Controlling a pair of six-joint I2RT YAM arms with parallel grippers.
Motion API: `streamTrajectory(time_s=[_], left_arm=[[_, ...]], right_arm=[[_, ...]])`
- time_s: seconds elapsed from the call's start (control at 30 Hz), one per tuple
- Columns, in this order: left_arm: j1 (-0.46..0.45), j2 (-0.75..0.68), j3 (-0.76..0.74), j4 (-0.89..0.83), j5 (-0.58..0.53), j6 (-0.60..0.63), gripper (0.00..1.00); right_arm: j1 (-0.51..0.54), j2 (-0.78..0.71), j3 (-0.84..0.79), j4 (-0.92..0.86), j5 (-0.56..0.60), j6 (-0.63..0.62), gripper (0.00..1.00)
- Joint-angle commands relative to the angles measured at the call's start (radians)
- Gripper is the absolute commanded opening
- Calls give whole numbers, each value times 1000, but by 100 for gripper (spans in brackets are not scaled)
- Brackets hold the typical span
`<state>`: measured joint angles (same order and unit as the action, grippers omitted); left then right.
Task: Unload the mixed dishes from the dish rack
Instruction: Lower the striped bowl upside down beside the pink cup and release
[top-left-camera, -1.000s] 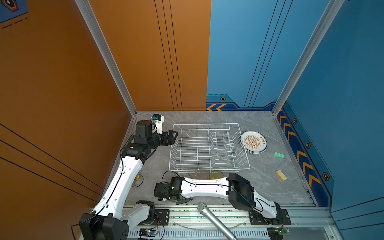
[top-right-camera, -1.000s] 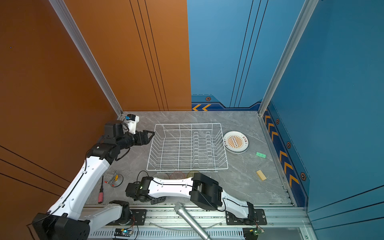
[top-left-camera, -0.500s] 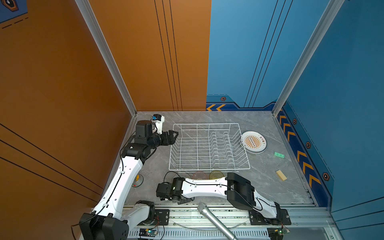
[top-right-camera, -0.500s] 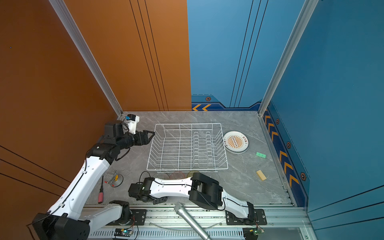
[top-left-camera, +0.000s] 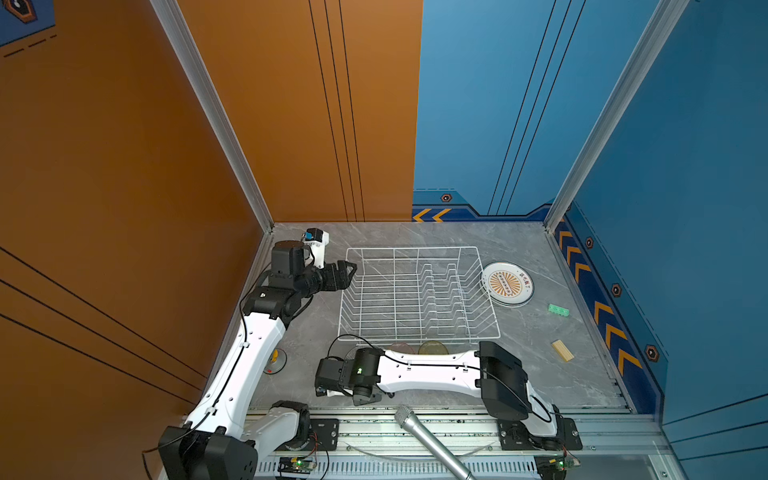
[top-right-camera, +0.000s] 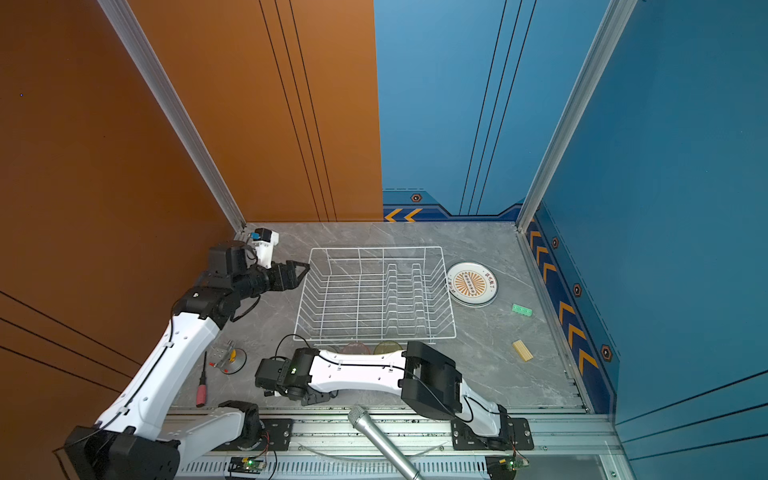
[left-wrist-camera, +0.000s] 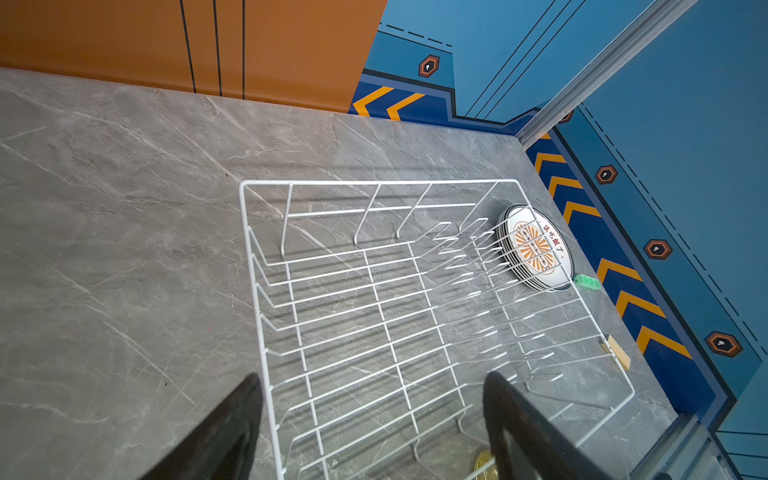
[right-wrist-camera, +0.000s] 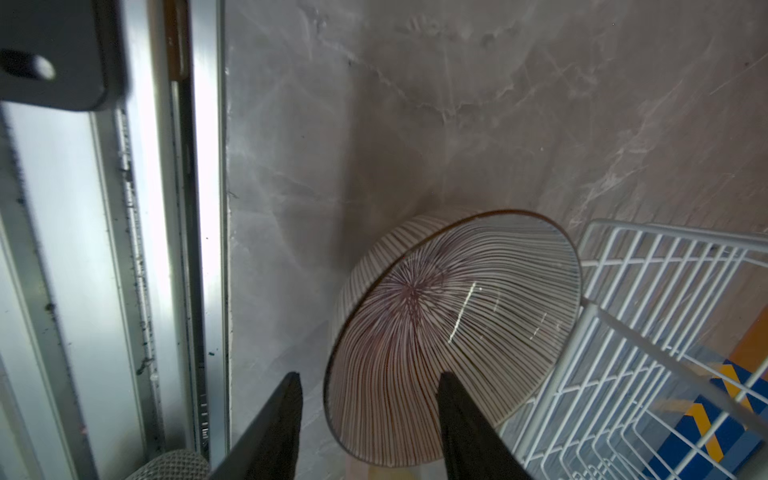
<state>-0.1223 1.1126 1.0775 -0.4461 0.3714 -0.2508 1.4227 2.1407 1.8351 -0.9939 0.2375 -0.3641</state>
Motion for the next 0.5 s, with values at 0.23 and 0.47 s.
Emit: streamTrajectory(time_s=[0.23,0.47], left_arm=[[9,1,4,-15,8,10,84],[18,10,-1,-17,-12,19,84]], right_arm=[[-19,-182,-83,16,-179,-5,54],[-167,-395,-224,88,-159,46,55]])
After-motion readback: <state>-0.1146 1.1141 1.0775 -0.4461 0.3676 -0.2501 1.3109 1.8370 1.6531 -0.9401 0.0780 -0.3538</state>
